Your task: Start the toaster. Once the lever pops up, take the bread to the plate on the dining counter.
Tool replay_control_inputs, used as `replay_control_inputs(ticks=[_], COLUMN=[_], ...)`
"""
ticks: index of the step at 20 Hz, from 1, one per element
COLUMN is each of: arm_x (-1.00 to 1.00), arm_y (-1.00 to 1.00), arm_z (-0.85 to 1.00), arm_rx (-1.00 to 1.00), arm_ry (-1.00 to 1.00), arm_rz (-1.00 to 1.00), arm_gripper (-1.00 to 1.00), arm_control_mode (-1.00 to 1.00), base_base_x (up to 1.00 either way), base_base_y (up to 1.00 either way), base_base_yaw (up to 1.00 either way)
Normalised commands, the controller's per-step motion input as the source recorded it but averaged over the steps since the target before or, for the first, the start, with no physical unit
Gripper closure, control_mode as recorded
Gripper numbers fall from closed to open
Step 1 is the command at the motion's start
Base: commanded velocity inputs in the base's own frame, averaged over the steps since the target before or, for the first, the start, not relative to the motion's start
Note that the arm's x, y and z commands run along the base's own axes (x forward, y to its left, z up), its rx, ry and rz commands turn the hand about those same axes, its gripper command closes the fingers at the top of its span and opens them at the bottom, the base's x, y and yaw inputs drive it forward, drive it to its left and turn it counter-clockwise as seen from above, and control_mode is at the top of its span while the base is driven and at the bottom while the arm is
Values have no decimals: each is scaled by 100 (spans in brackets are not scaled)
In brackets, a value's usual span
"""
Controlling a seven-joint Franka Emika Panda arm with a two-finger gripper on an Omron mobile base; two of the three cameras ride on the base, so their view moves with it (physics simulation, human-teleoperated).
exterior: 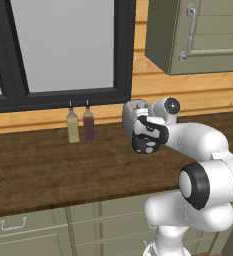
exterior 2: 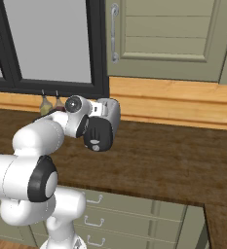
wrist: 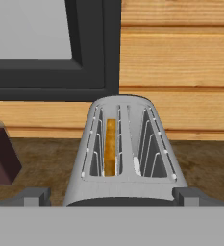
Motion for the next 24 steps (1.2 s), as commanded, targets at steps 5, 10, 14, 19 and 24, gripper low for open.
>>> replay_control_inputs(ticks=[5, 10, 14, 19, 24], arm_x=[0, 0, 0, 0, 0], arm_y=[0, 0, 0, 0, 0], arm_z=[0, 0, 0, 0, 0], arm_rx=[0, 0, 0, 0, 0], arm_ry=[0, 0, 0, 0, 0], arm_rz=[0, 0, 0, 0, 0], arm_gripper=[-100, -100, -100, -100, -100], arm_control_mode=[-100, -100, -100, -100, -100], base_base_x=[0, 0, 0, 0, 0], base_base_y=[0, 0, 0, 0, 0], base_base_yaw=[0, 0, 0, 0, 0])
